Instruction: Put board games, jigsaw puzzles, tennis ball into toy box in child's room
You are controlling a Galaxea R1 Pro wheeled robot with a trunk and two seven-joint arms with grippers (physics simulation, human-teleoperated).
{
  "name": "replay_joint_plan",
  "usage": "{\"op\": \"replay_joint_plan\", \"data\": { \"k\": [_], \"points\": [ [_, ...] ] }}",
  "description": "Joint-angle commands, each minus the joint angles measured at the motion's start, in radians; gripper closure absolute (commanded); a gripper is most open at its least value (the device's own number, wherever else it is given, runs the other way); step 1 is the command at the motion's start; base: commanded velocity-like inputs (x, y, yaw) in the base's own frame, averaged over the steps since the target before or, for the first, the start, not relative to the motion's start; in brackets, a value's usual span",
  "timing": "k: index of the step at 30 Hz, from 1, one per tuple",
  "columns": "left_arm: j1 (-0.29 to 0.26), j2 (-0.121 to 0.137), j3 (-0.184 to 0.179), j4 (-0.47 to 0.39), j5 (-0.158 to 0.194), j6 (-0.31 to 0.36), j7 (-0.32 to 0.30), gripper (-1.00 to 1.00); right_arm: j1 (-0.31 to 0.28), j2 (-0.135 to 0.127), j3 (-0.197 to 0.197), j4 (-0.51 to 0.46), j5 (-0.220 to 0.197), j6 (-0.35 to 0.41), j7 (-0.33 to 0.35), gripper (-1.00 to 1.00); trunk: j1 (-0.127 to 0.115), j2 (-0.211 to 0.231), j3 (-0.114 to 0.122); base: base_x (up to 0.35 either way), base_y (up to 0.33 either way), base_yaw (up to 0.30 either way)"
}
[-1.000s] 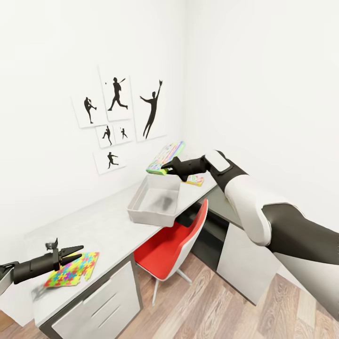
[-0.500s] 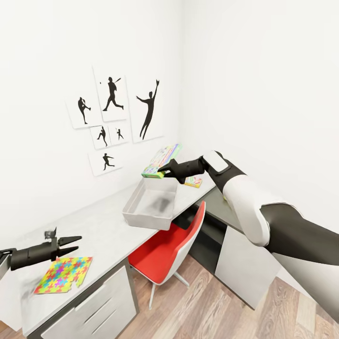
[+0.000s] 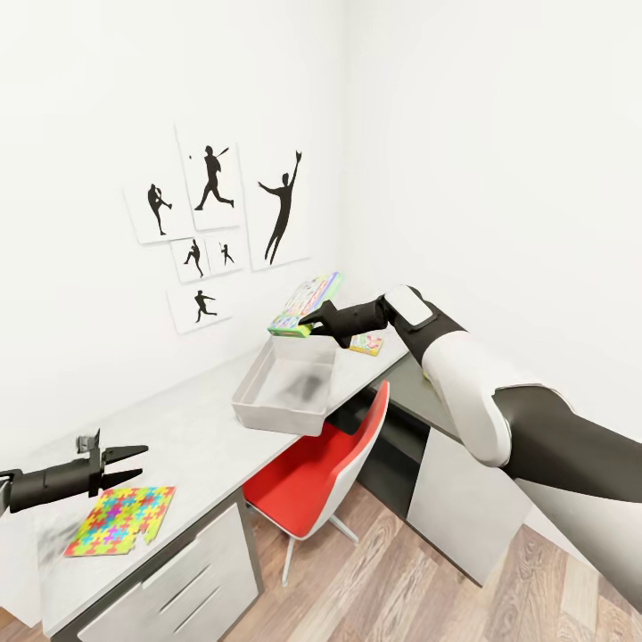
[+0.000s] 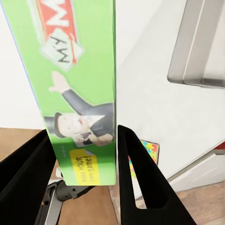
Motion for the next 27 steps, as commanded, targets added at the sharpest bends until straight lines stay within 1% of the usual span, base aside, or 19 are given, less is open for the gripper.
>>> {"op": "replay_joint_plan", "data": {
  "k": [1,12,22,27],
  "points": [
    [-0.001,0.001,0.001,0.000,0.000,0.011,-0.003,-1.00,-0.001,0.000,0.000,0.000,0.000,0.002,0.000,1.00,0.001,-0.002,-0.002,0.000,0.000,0.000],
    [-0.001,0.003,-0.001,0.000,-0.001,0.011,-0.002,-1.00,0.017,0.000,-0.002,0.000,0.000,0.004,0.001,1.00,0.001,-0.002,-0.004,0.000,0.000,0.009],
    [-0.001,0.004,-0.001,0.000,-0.001,-0.002,0.000,-1.00,0.019,0.000,-0.002,0.000,0.000,0.004,0.000,1.00,0.001,-0.002,-0.015,0.000,0.000,0.095],
    [-0.001,0.000,-0.002,0.000,-0.001,-0.002,0.002,-1.00,0.019,0.000,-0.001,0.000,0.000,0.005,0.000,1.00,0.001,-0.002,-0.022,0.036,0.000,0.119]
  ]
}}
